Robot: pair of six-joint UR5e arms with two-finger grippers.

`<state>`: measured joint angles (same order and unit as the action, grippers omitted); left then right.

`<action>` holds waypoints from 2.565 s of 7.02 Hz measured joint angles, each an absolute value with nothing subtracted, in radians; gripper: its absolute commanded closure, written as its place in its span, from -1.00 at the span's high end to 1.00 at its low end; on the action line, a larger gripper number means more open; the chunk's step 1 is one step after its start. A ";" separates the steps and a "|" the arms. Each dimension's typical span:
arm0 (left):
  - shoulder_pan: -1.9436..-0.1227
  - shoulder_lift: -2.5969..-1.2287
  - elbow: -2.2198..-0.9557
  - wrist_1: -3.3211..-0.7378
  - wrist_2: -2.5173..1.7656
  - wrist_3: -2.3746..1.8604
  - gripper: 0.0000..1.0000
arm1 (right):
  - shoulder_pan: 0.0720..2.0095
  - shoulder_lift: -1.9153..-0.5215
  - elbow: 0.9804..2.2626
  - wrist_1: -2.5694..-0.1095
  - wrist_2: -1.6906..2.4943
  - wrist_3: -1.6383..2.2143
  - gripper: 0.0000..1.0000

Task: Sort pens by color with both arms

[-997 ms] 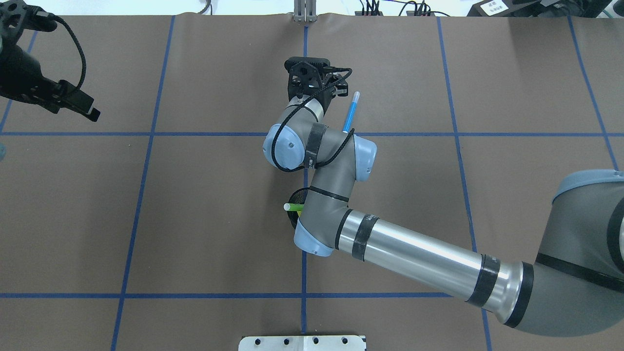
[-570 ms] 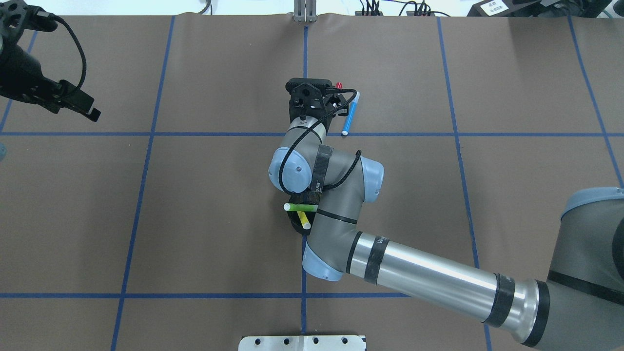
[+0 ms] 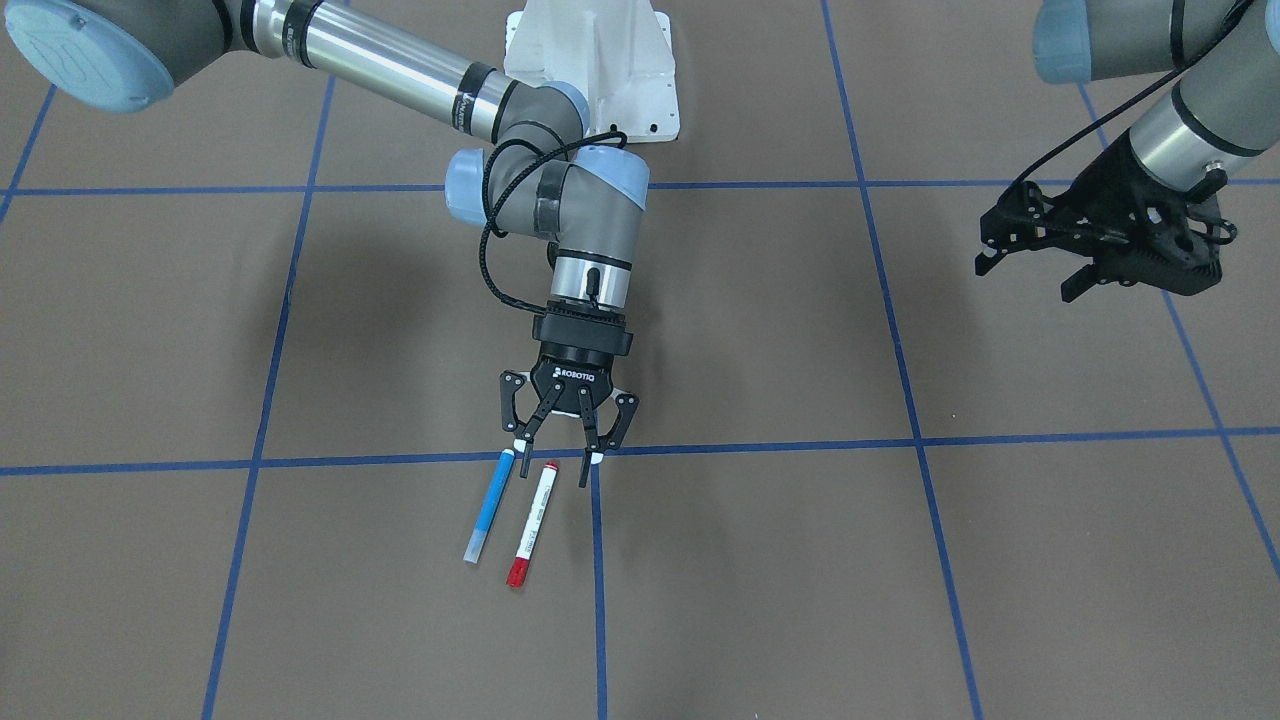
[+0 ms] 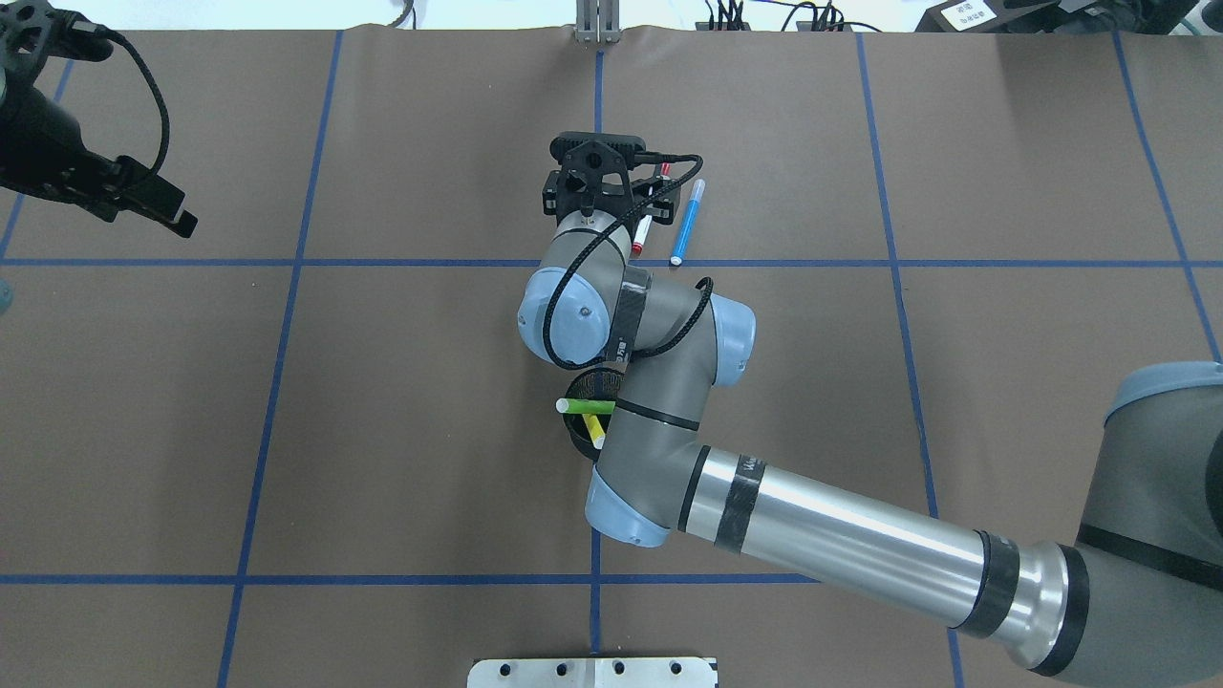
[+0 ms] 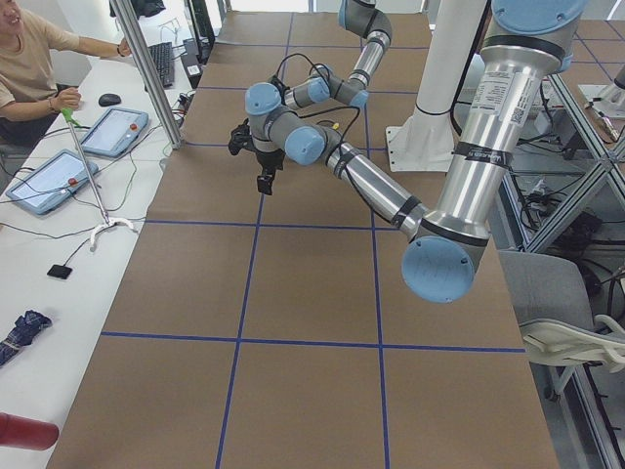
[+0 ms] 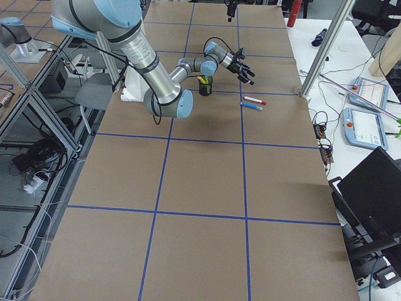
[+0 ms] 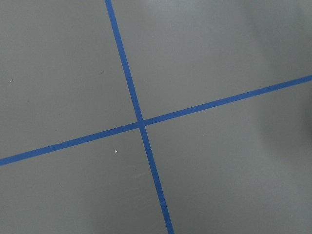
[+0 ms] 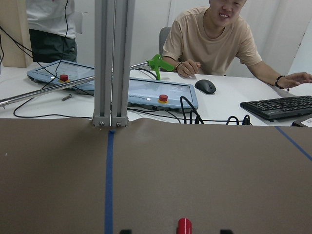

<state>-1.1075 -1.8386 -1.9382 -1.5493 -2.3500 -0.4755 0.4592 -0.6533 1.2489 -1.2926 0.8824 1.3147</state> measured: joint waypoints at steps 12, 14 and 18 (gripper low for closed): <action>-0.677 -2.360 -1.871 -1.105 -2.066 -1.249 1.00 | 0.890 -0.917 1.782 -1.684 2.073 1.076 0.98; -0.637 -2.522 -1.664 -1.090 -2.070 -1.275 1.00 | 0.939 -0.959 1.789 -1.684 2.133 1.004 0.98; -0.608 -2.587 -1.553 -1.089 -2.062 -1.017 0.94 | 0.972 -0.985 1.787 -1.683 2.163 0.952 0.99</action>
